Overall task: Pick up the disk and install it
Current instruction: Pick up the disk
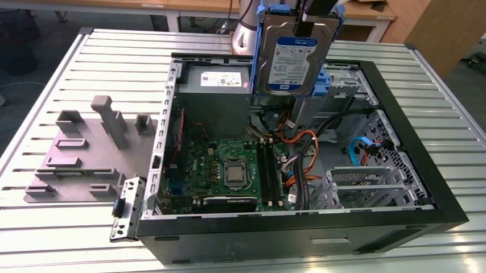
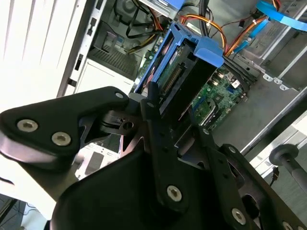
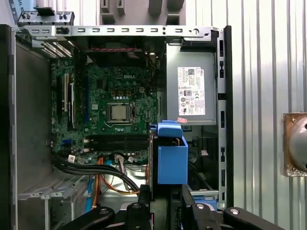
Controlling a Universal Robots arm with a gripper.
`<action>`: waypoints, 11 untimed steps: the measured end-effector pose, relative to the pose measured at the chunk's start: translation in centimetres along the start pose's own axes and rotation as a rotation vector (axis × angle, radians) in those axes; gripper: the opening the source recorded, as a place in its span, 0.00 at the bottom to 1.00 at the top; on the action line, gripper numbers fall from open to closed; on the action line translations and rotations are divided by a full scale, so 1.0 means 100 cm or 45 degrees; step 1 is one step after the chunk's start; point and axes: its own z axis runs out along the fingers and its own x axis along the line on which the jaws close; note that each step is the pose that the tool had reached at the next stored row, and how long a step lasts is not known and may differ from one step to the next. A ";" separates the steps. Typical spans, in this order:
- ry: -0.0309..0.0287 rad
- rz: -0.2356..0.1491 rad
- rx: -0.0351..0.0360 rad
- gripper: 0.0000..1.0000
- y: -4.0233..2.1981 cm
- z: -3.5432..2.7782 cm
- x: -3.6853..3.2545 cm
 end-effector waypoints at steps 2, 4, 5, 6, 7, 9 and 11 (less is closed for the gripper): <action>0.0000 0.000 0.0000 0.35 -0.0001 -0.0001 0.0020; 0.0000 0.000 -0.0001 0.35 0.0000 -0.0001 0.0024; 0.0000 0.000 0.0000 0.35 0.0000 -0.0001 0.0024; 0.0000 0.000 0.0000 0.35 -0.0001 -0.0001 0.0024; 0.0001 0.000 0.0000 0.35 -0.0001 -0.0001 0.0025; 0.0001 0.000 0.0000 0.35 -0.0001 -0.0001 0.0025; 0.0000 0.000 0.0000 0.35 -0.0001 -0.0002 0.0047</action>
